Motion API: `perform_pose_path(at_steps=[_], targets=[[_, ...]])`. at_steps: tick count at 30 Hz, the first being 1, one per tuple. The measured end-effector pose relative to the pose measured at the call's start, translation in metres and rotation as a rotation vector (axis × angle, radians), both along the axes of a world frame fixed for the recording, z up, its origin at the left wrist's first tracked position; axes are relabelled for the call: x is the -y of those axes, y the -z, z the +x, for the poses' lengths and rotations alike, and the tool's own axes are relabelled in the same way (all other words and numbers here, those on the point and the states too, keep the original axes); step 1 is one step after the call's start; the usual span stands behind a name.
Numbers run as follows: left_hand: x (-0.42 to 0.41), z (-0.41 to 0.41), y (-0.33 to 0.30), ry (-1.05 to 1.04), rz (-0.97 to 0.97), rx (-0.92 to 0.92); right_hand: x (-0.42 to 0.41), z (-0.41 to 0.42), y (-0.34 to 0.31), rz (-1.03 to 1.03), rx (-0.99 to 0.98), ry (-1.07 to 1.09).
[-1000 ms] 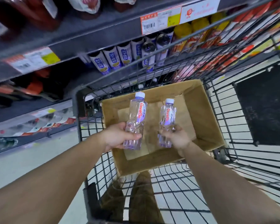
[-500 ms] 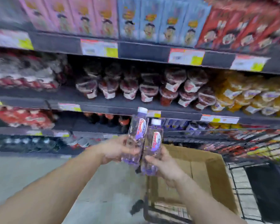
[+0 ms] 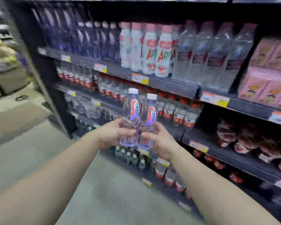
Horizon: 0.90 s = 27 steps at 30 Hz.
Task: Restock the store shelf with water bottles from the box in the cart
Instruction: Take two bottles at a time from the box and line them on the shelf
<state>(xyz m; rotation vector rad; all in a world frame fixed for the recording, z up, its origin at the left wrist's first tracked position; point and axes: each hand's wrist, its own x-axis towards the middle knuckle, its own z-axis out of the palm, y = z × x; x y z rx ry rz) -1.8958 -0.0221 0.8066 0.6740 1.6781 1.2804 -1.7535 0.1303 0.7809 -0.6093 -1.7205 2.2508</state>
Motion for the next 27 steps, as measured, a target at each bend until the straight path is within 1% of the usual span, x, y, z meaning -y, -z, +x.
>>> perform_pose_path(at_steps=[3,5,8,11,13,15,18,20,23,27], targets=[[0.04,-0.042,-0.017,-0.11,0.043,0.023,0.027,-0.062,-0.023,0.071,-0.007,-0.077],[0.057,-0.067,-0.028,-0.197,0.078,0.004,0.038,-0.102,-0.035,0.102,-0.014,-0.1],[0.068,-0.111,-0.044,-0.266,0.145,-0.031,0.048,-0.162,-0.051,0.106,-0.062,-0.158],[0.066,-0.162,-0.055,-0.345,0.205,-0.088,0.047,-0.224,-0.069,0.136,-0.108,-0.147],[0.062,-0.209,-0.052,-0.414,0.24,-0.148,0.042,-0.265,-0.081,0.212,-0.12,-0.11],[0.058,-0.258,-0.052,-0.491,0.262,-0.17,0.033,-0.303,-0.094,0.28,-0.122,-0.066],[0.055,-0.296,-0.077,-0.531,0.29,-0.208,0.014,-0.353,-0.114,0.343,-0.154,0.009],[0.051,-0.319,-0.092,-0.519,0.318,-0.161,-0.001,-0.381,-0.13,0.434,-0.159,0.076],[0.04,-0.359,-0.097,-0.496,0.358,-0.122,-0.016,-0.415,-0.148,0.526,-0.149,0.187],[0.022,-0.415,-0.101,-0.398,0.393,-0.123,-0.032,-0.453,-0.157,0.656,-0.069,0.439]])
